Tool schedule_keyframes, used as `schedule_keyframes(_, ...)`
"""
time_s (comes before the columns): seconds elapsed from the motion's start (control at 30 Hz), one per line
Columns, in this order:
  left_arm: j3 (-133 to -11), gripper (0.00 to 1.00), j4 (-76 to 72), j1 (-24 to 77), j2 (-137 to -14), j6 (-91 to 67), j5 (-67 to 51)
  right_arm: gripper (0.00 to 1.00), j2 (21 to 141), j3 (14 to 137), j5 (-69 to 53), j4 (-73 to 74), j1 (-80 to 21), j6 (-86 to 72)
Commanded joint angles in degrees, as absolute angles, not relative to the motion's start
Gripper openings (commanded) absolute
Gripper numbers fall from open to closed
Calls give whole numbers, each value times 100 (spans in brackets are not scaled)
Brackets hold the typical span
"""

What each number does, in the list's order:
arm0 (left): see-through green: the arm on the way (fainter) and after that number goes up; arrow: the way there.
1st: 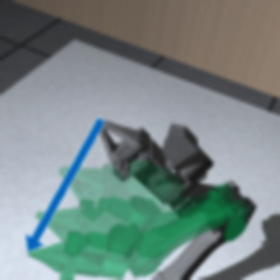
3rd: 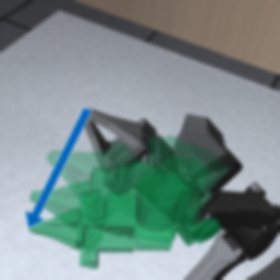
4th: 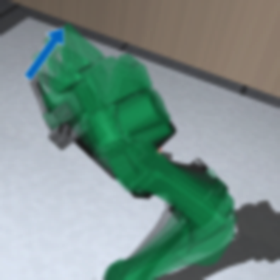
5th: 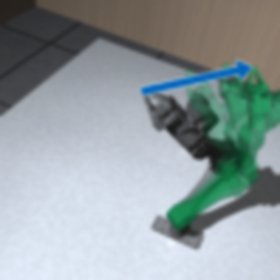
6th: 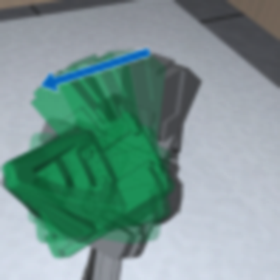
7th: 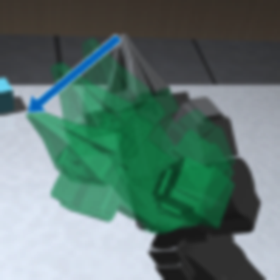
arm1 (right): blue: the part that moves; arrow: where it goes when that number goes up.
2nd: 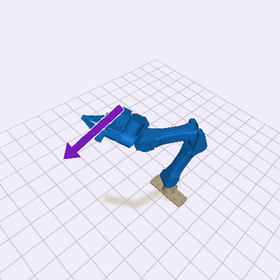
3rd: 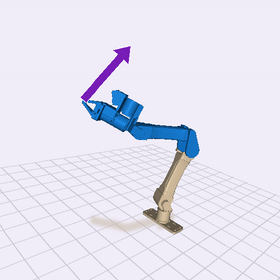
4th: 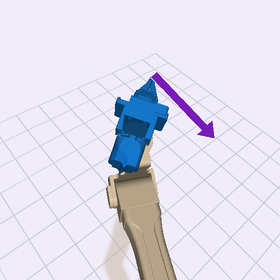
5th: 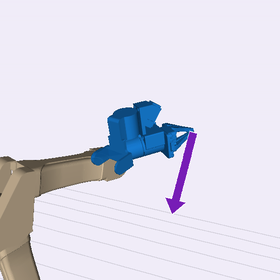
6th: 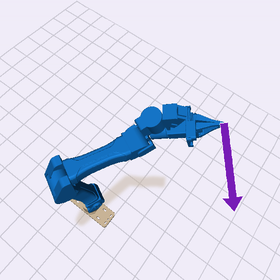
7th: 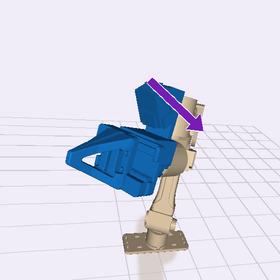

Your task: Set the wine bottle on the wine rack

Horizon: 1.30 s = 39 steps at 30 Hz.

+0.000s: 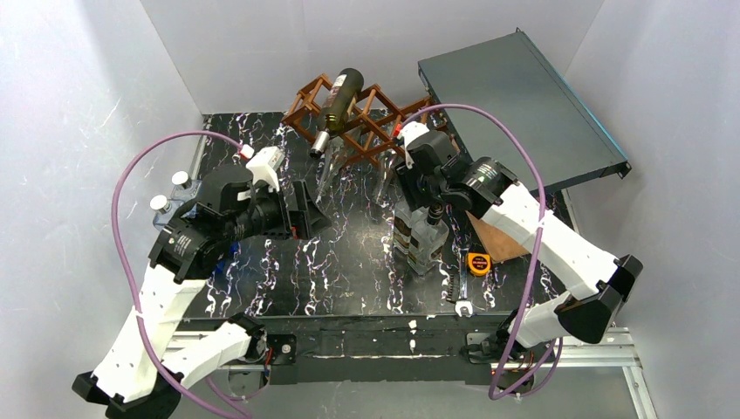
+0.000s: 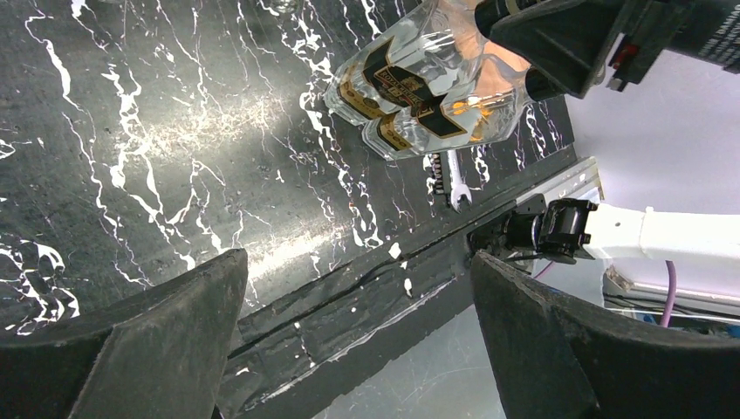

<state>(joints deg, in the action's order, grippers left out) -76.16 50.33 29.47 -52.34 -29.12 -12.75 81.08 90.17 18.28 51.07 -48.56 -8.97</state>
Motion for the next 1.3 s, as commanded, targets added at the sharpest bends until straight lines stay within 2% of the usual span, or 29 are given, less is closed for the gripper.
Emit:
schedule_keyframes(0.0, -7818, 98, 5203, 2971, -5086, -2751, -1138, 53, 8173, 8904, 1925, 4728, -4887, -727)
schedule_keyframes(0.17, -7817, 98, 5287, 2971, -5023, -2729, -1133, 50, 8249, 8833, 1789, 4558, -4893, -492)
schedule_keyframes(0.47, -8079, 98, 5510, 2971, -4955, -2629, -856, 35, 8623, 8982, 1316, 4223, -5005, 210)
schedule_keyframes(0.77, -8409, 98, 5719, 2971, -4573, -2618, -106, 3, 9536, 9739, 1285, 4477, -5621, 1095)
schedule_keyframes(0.8, -8444, 98, 5731, 2975, -4485, -2634, 78, 1, 9698, 9852, 1269, 4497, -5742, 1248)
schedule_keyframes(1.0, -8688, 98, 5885, 2972, -4051, -2661, 877, 1, 10536, 10488, 1157, 4571, -6211, 1723)
schedule_keyframes(1.27, -8981, 99, 6169, 2972, -3719, -2618, 1431, 1, 11285, 10818, 877, 3919, -6654, 2004)
